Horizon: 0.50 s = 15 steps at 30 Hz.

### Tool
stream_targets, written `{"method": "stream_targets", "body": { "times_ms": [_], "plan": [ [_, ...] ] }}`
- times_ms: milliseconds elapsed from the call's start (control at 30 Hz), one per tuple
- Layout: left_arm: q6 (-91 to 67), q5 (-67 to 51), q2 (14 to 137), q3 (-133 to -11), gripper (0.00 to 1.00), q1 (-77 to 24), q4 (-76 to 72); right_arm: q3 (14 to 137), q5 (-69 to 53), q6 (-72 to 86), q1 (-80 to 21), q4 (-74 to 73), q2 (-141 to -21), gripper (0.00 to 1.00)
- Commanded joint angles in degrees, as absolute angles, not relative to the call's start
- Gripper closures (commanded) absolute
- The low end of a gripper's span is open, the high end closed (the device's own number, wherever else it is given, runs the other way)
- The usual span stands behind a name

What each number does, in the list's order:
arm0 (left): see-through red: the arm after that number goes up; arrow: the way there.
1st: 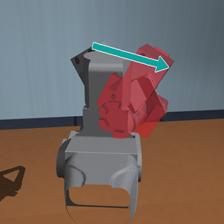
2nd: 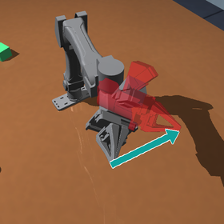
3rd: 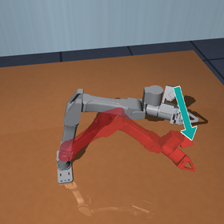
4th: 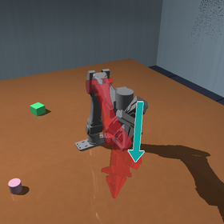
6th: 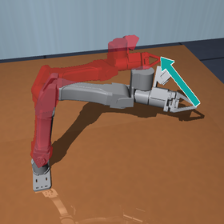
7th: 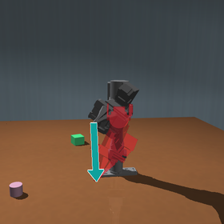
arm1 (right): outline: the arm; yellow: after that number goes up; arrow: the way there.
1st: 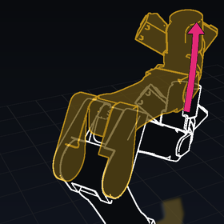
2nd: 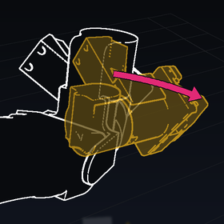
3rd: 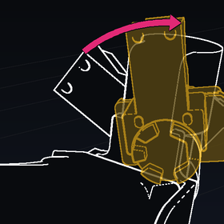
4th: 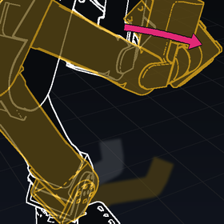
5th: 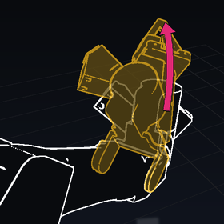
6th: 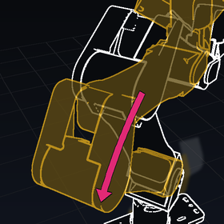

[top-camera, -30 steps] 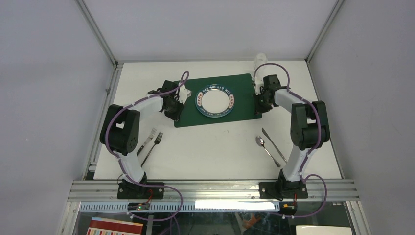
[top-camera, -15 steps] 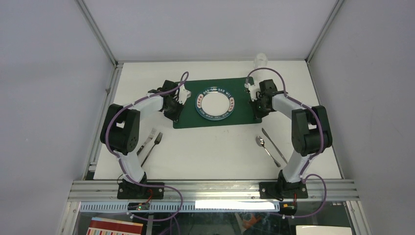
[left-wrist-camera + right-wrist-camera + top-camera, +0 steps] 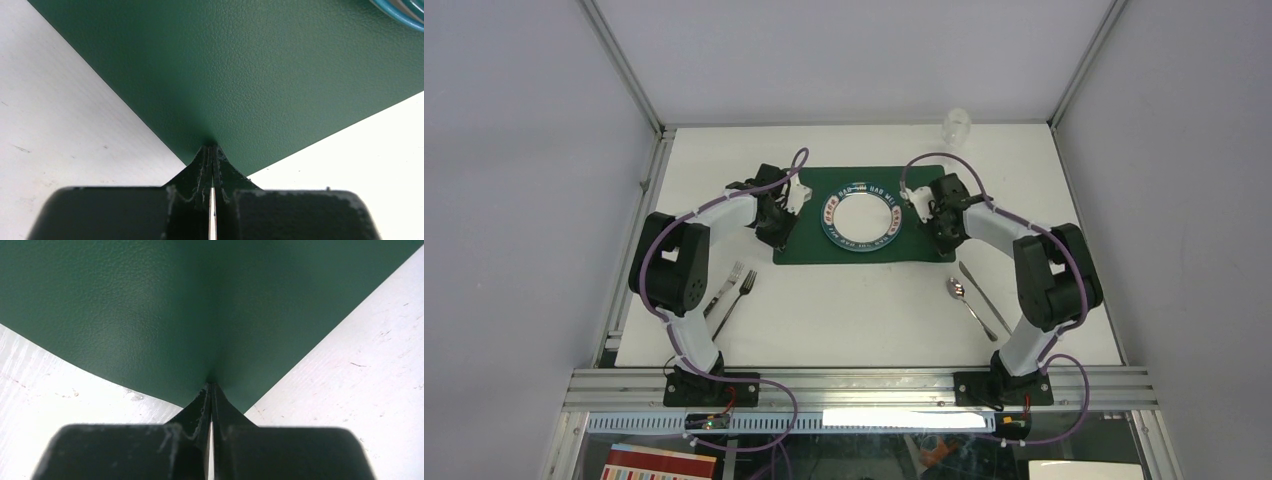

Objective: Set the dinner table for one person
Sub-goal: Adjust the napkin at the center of the board.

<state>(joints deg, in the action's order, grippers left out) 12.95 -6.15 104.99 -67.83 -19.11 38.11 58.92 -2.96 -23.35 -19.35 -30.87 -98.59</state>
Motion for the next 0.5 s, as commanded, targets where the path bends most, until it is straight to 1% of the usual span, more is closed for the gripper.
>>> {"method": "stream_targets", "body": {
  "times_ms": [0, 467],
  "plan": [
    [11.9, -7.6, 107.3, -66.3, 1.00, -19.6, 42.8, 53.4, -11.3, -21.1, -24.4, -43.6, -102.4, 1.00],
    [11.8, -6.6, 106.3, -66.6, 1.00, -19.5, 42.8, 53.4, -9.7, -21.8, -24.8, -46.1, -99.4, 1.00]
  ]
}}
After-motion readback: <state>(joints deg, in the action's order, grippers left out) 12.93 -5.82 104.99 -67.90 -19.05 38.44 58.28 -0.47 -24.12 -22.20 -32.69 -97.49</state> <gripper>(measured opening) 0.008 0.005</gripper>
